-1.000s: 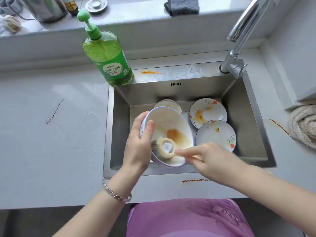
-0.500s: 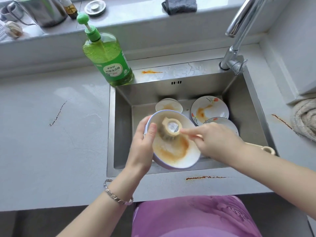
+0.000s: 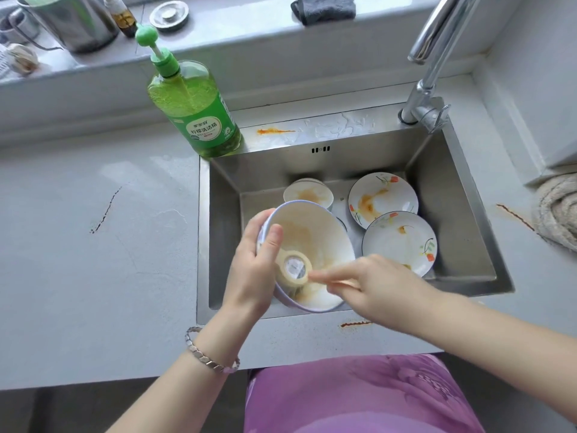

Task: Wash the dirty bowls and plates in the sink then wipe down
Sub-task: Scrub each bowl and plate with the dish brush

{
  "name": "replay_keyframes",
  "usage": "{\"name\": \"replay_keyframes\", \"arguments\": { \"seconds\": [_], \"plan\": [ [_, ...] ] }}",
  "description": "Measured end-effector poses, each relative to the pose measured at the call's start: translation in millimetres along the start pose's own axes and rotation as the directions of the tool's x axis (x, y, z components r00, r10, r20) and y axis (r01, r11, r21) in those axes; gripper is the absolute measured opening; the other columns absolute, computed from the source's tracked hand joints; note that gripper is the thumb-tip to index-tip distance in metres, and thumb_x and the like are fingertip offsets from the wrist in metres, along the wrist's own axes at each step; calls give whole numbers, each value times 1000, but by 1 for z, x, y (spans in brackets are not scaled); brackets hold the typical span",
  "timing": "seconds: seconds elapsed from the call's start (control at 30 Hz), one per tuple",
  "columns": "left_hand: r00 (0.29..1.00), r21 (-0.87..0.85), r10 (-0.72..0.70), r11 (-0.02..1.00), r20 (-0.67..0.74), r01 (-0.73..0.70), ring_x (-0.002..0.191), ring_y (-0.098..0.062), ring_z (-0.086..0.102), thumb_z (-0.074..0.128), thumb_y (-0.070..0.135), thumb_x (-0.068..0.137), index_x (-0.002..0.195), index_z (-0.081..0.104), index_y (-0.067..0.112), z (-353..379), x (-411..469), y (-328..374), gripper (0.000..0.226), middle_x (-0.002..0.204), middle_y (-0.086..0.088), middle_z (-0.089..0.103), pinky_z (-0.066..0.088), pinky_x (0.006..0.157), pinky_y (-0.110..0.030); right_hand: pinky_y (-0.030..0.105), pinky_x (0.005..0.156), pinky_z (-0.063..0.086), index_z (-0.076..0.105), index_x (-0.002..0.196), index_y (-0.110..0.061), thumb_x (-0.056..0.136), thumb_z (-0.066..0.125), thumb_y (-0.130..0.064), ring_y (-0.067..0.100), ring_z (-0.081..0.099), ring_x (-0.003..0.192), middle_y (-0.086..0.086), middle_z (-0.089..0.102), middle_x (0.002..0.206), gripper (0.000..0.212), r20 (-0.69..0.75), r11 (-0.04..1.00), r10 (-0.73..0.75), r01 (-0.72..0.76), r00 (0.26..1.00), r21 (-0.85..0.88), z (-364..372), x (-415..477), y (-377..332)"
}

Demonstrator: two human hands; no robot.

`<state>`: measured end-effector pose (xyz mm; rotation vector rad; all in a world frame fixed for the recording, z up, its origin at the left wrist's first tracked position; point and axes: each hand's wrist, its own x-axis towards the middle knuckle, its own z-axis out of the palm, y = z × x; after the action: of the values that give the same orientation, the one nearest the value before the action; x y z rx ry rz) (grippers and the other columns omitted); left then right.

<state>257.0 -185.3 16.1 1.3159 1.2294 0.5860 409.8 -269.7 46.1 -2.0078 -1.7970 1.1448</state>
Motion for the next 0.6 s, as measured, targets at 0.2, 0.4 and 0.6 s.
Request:
{"name": "replay_keyframes", "arguments": {
  "seconds": [0.2, 0.4, 0.6],
  "plan": [
    [997, 31, 24, 999, -75, -21, 94, 2, 57, 46, 47, 79, 114, 56, 34, -6, 4, 0, 38, 103, 18, 61, 44, 83, -23, 29, 72, 38, 54, 121, -51, 95, 45, -33, 17, 58, 100, -6, 68, 106, 32, -35, 978, 163, -166, 986, -128, -10, 11, 25],
    [988, 110, 123, 988, -96, -113, 99, -3, 59, 46, 58, 73, 110, 55, 45, -14, 9, 0, 40, 107, 18, 63, 48, 89, -29, 10, 37, 25, 63, 116, -32, 94, 50, -16, 3, 33, 31, -18, 42, 33, 30, 243, 841, 121, -230, 962, 490, -3, 9, 8],
    [988, 290, 157, 945, 5, -151, 109, -7, 55, 42, 63, 74, 117, 50, 49, -30, 5, 3, 46, 118, 16, 58, 48, 93, -39, 9, 52, 36, 62, 111, -46, 94, 50, -29, -4, 46, 51, -29, 56, 54, 27, 239, 958, 186, -230, 953, 173, -20, -2, 28]
  ]
}}
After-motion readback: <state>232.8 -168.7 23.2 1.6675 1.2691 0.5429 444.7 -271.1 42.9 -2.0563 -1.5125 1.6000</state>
